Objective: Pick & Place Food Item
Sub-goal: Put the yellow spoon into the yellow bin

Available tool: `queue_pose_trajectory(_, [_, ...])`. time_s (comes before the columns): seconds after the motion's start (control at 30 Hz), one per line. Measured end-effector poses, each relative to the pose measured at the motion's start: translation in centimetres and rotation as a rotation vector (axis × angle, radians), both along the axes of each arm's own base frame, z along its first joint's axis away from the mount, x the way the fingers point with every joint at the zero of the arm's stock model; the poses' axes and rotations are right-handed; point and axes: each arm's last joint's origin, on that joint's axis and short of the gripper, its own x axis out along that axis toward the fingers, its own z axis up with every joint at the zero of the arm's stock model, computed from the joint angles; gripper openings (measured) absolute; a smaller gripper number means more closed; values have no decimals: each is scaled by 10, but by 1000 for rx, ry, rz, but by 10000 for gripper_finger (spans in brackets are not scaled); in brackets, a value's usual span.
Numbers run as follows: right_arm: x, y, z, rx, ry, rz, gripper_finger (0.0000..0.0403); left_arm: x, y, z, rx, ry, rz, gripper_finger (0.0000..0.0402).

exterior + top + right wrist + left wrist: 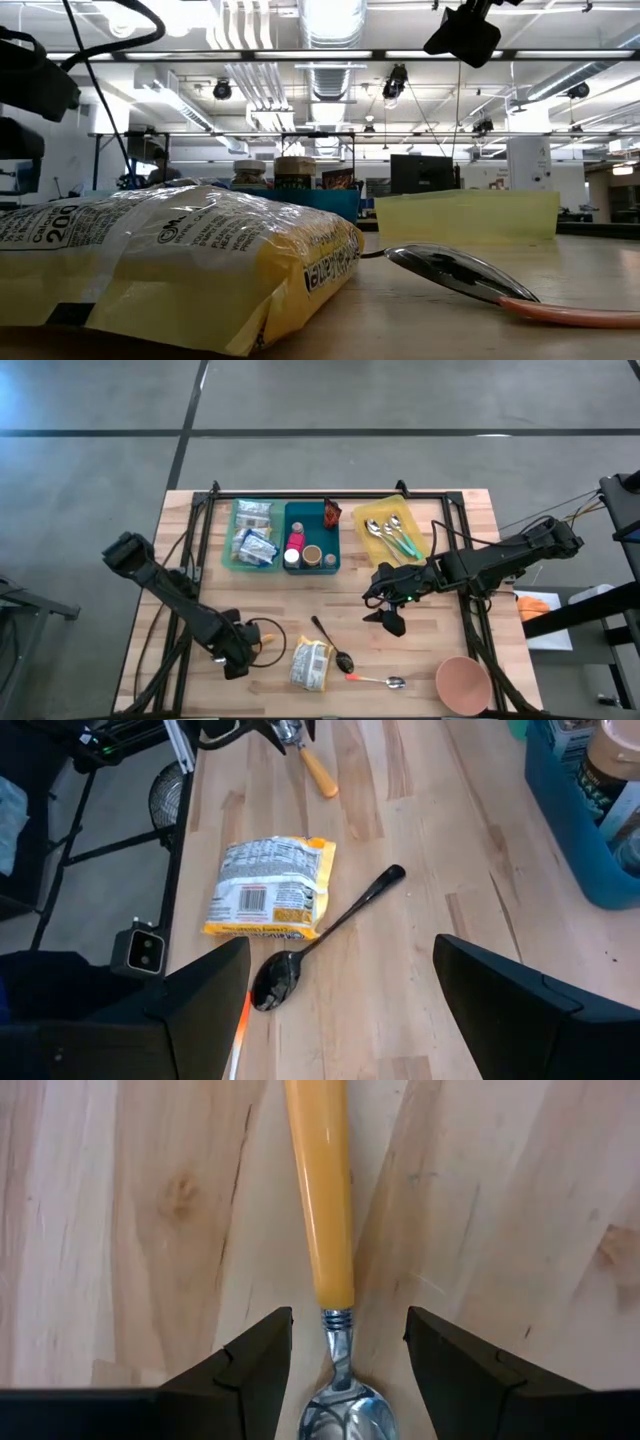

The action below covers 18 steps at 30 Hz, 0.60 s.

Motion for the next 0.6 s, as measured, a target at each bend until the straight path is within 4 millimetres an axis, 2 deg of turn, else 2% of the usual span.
queue_pose_trajectory(0.3, [0, 0, -1, -2, 2, 1, 311, 2, -2, -14, 33, 42, -7, 203])
queue_pose_trajectory(0.6, [0, 0, -1, -4, 2, 3, 311, 2, -2, -15, 35, 46, -6, 195])
